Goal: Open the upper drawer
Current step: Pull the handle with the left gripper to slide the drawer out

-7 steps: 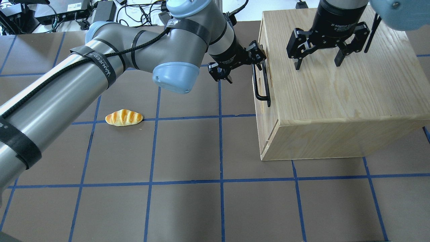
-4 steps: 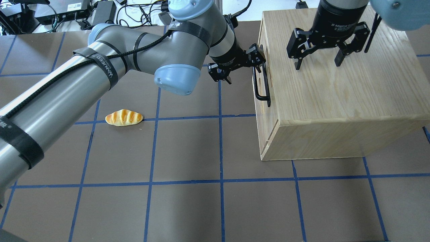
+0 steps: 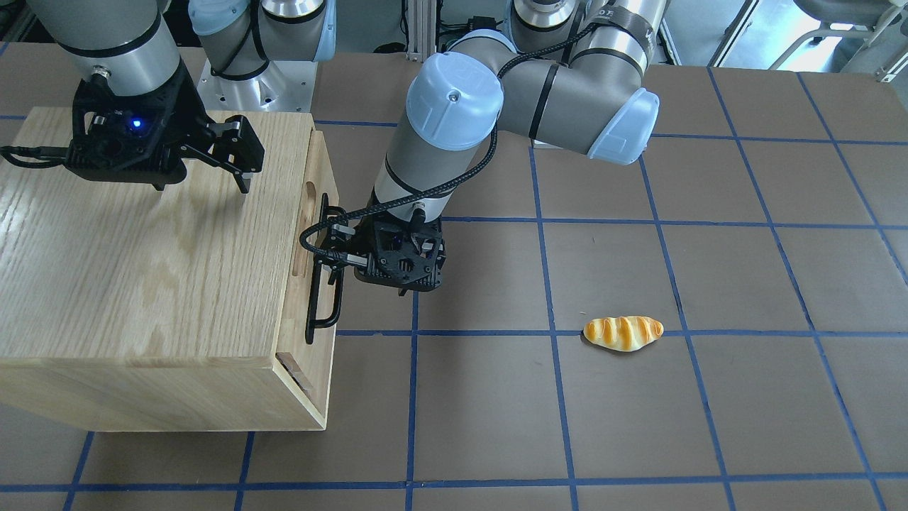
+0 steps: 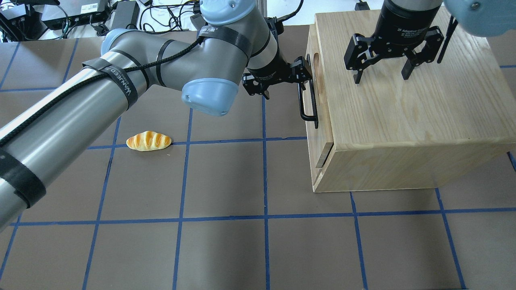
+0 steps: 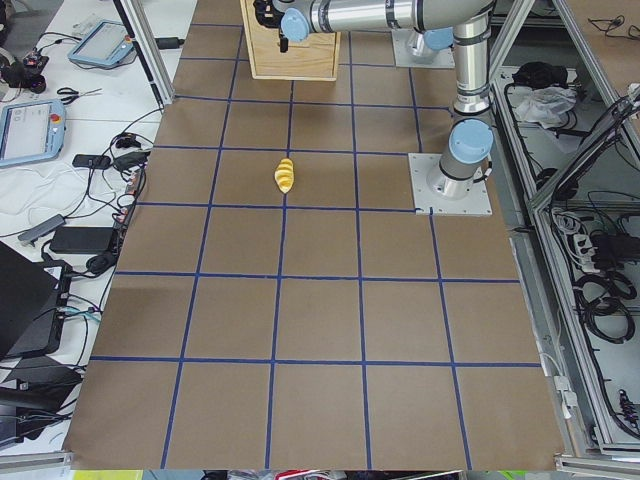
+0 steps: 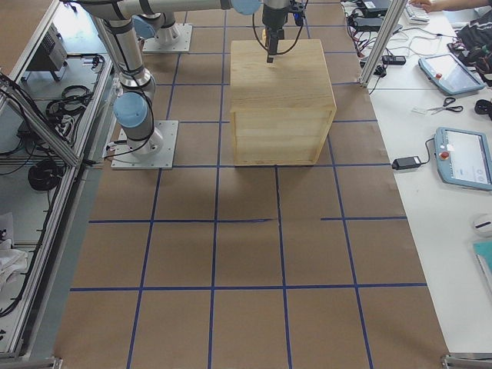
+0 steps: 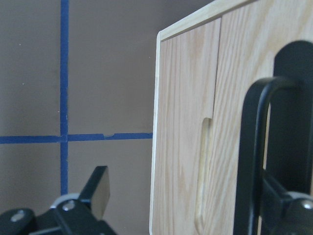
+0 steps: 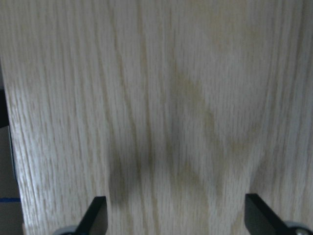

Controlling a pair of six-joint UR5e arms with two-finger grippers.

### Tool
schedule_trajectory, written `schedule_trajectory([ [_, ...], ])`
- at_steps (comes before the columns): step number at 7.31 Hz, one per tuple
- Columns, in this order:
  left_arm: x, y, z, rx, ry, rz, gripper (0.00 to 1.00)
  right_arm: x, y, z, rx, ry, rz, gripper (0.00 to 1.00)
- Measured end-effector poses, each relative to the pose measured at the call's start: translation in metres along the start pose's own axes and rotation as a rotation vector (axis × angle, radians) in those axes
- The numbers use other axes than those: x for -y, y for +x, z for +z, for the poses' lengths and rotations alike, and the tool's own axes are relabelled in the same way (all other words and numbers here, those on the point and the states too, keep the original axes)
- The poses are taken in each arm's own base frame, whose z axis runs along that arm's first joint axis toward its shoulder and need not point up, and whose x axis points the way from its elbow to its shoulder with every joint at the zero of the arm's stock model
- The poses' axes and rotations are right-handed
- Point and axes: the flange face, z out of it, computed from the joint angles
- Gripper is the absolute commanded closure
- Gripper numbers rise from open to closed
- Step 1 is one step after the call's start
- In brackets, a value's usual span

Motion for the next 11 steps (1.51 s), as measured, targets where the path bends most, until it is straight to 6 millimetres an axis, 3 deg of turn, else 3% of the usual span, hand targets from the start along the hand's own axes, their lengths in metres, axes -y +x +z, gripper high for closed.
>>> schedule_trajectory([
  [5, -0.003, -0.020, -0.006, 0.009, 0.003, 0.018, 0.00, 0.000, 0.000, 0.000, 0.000, 0.000, -0.001, 0.00],
  [8, 0.013, -0.061, -0.031, 0.015, 0.023, -0.002, 0.00, 0.000, 0.000, 0.000, 0.000, 0.000, -0.001, 0.00],
  [11, 0.020, -0.098, -0.038, 0.030, 0.019, -0.058, 0.00, 0.000, 0.000, 0.000, 0.000, -0.001, -0.001, 0.00],
])
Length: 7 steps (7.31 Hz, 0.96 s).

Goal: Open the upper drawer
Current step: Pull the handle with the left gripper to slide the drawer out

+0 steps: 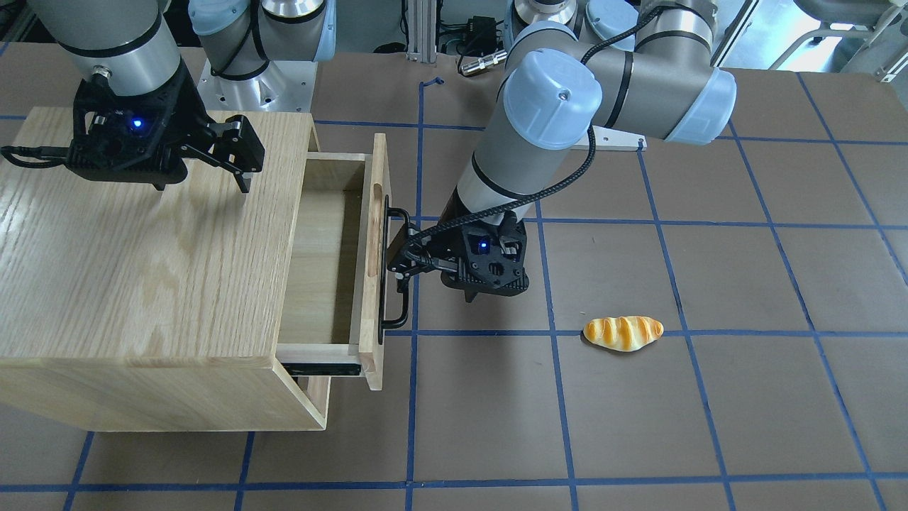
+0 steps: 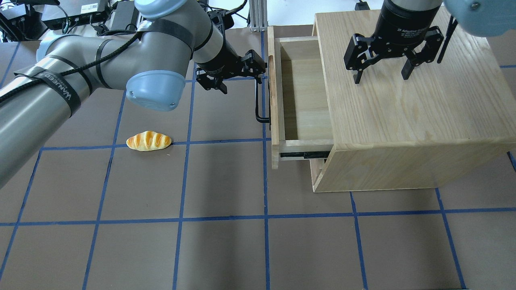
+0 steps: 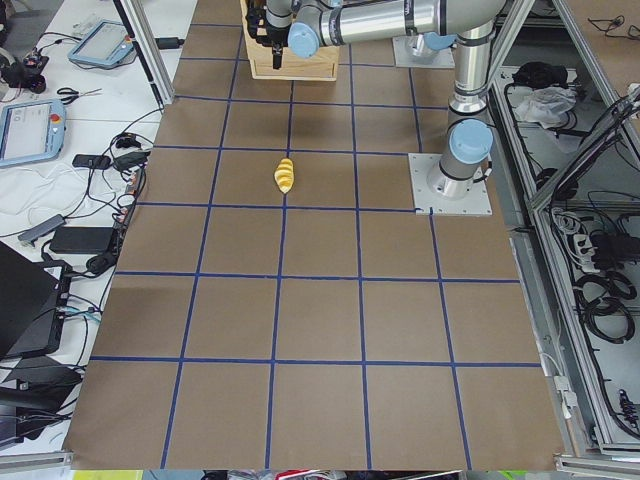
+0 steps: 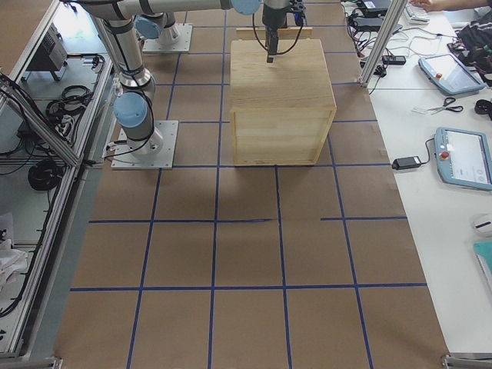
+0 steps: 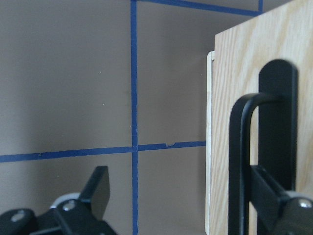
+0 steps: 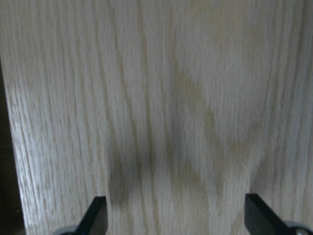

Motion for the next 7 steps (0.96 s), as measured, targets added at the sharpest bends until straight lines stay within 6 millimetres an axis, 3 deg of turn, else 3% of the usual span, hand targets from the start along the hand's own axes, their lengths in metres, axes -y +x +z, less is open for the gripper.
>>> schedule_trajectory([
  [4, 0.018, -0.048, -0.010, 0.021, -0.022, -0.085, 0.00, 0.000, 0.000, 0.000, 0.000, -0.001, 0.001, 0.00],
  [7, 0.022, -0.067, -0.020, 0.033, -0.043, -0.118, 0.00, 0.000, 0.000, 0.000, 0.000, 0.000, 0.000, 0.00],
])
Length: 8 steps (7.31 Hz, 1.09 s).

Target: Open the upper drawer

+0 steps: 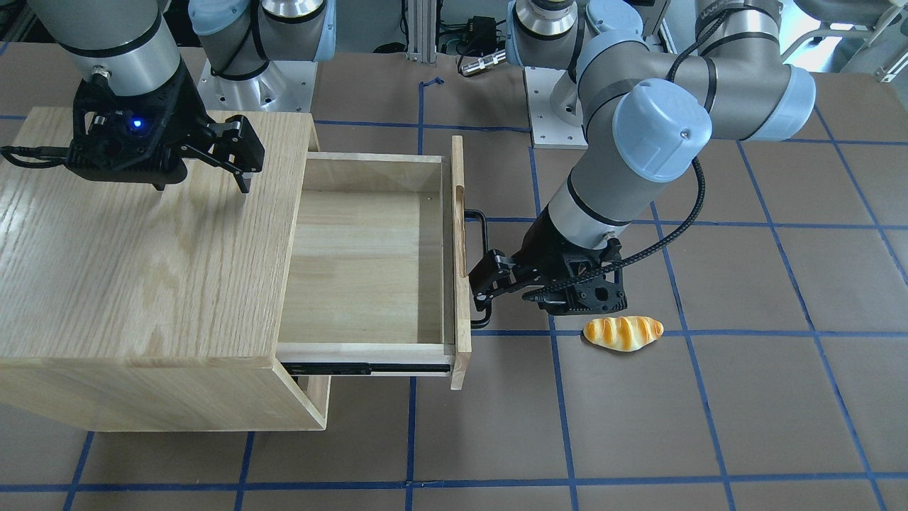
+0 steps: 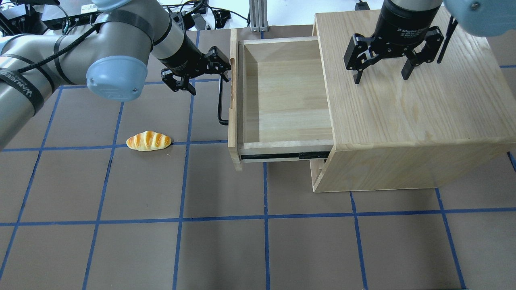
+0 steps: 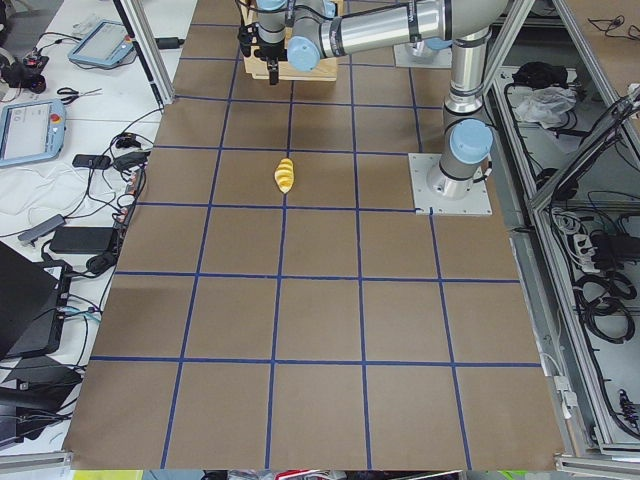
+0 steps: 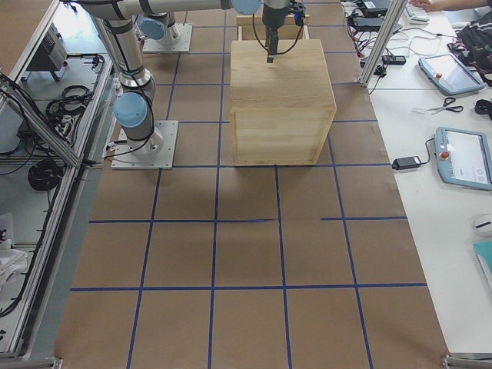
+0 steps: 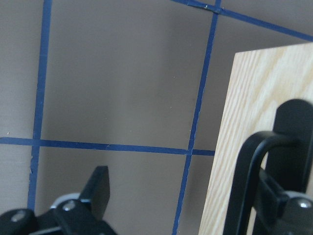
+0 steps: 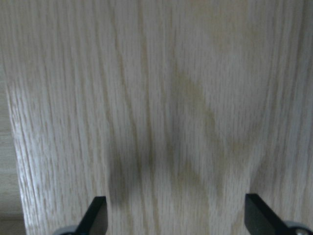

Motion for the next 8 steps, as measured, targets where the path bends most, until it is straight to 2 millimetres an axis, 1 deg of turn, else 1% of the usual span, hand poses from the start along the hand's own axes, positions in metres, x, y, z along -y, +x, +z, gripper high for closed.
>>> schedule_trajectory([
  [2, -0.002, -0.008, -0.018, 0.006, -0.012, -0.023, 0.00, 0.000, 0.000, 0.000, 0.000, 0.000, 0.000, 0.00],
  [3, -0.004, -0.013, -0.031, 0.008, -0.015, -0.035, 0.00, 0.000, 0.000, 0.000, 0.000, 0.000, 0.000, 0.00],
  [4, -0.007, -0.020, -0.049, 0.011, -0.015, -0.046, 0.00, 0.000, 0.000, 0.000, 0.000, 0.000, 0.000, 0.00],
  [5, -0.010, -0.030, -0.073, 0.031, -0.012, -0.044, 0.00, 0.000, 0.000, 0.000, 0.000, 0.000, 0.000, 0.00],
  [6, -0.016, -0.046, -0.100, 0.076, -0.011, -0.018, 0.00, 0.000, 0.000, 0.000, 0.000, 0.000, 0.000, 0.00],
  [7, -0.025, -0.059, -0.126, 0.126, -0.007, 0.017, 0.00, 0.000, 0.000, 0.000, 0.000, 0.000, 0.001, 0.00],
  [8, -0.035, -0.067, -0.149, 0.183, 0.013, 0.046, 0.00, 0.000, 0.000, 0.000, 0.000, 0.000, 0.001, 0.00],
])
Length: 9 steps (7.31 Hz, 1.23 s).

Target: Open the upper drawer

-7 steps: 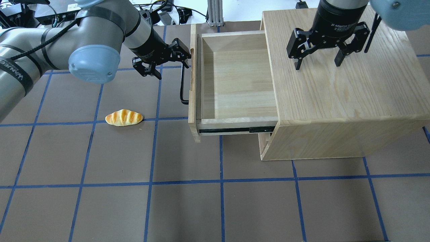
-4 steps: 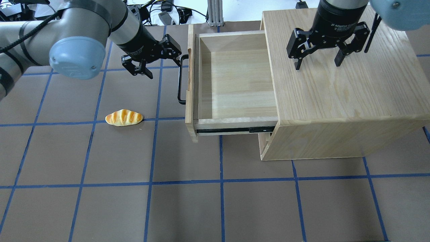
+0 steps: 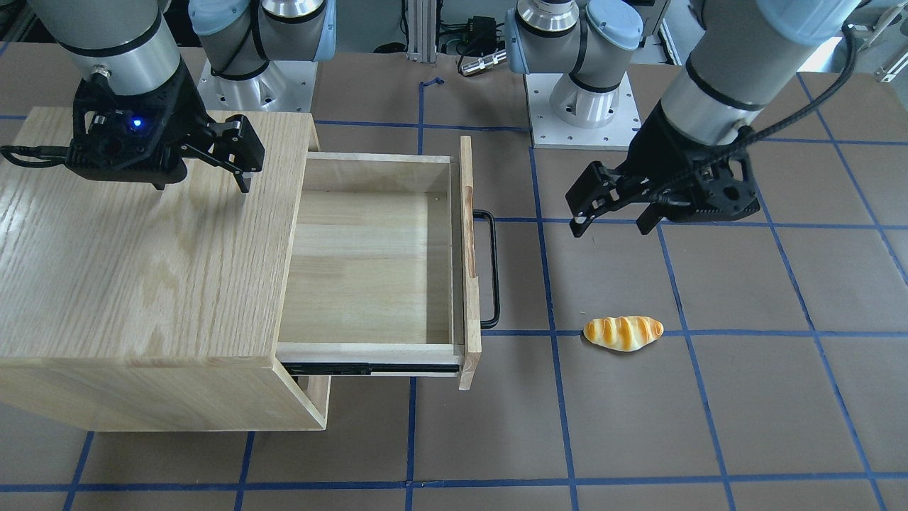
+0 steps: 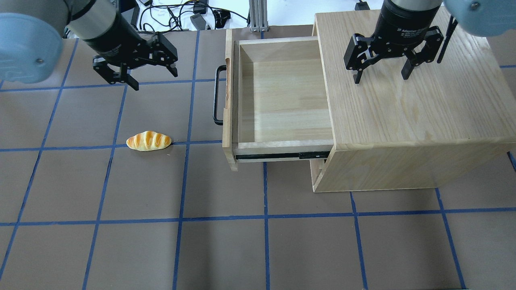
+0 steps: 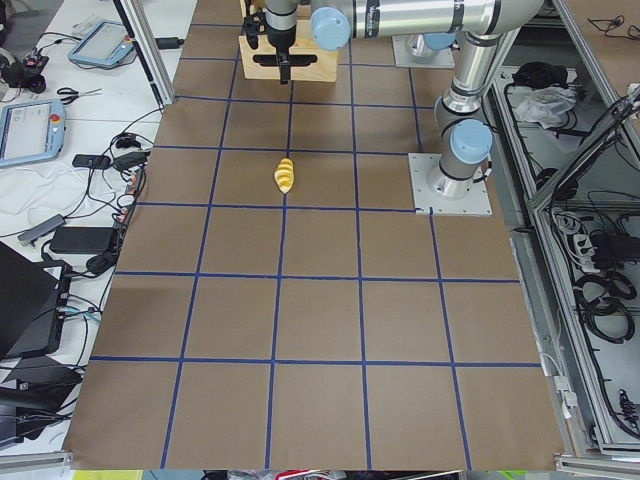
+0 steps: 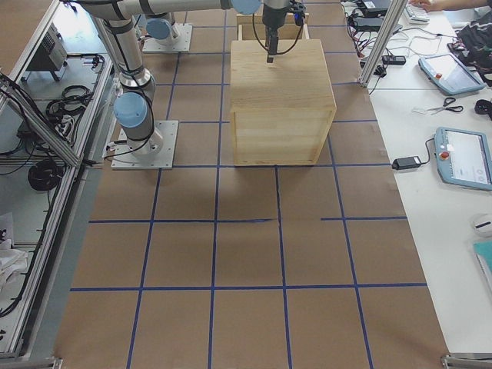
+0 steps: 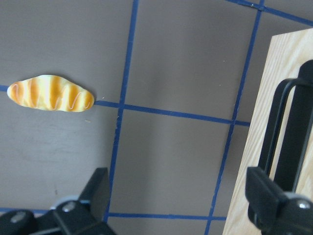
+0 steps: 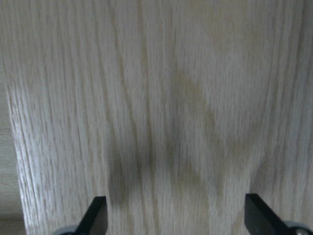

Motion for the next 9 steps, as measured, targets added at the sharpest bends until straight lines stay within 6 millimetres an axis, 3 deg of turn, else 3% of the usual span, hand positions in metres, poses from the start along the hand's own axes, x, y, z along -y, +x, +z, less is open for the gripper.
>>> schedule_trajectory([
  [2, -0.020, -0.007, -0.028, 0.101, 0.046, 0.042, 0.00, 0.000, 0.000, 0.000, 0.000, 0.000, 0.000, 0.00],
  [5, -0.032, 0.013, -0.026, 0.115, 0.047, 0.096, 0.00, 0.000, 0.000, 0.000, 0.000, 0.000, 0.000, 0.00],
  [9, -0.034, 0.017, -0.026, 0.112, 0.050, 0.142, 0.00, 0.000, 0.000, 0.000, 0.000, -0.001, 0.000, 0.00],
])
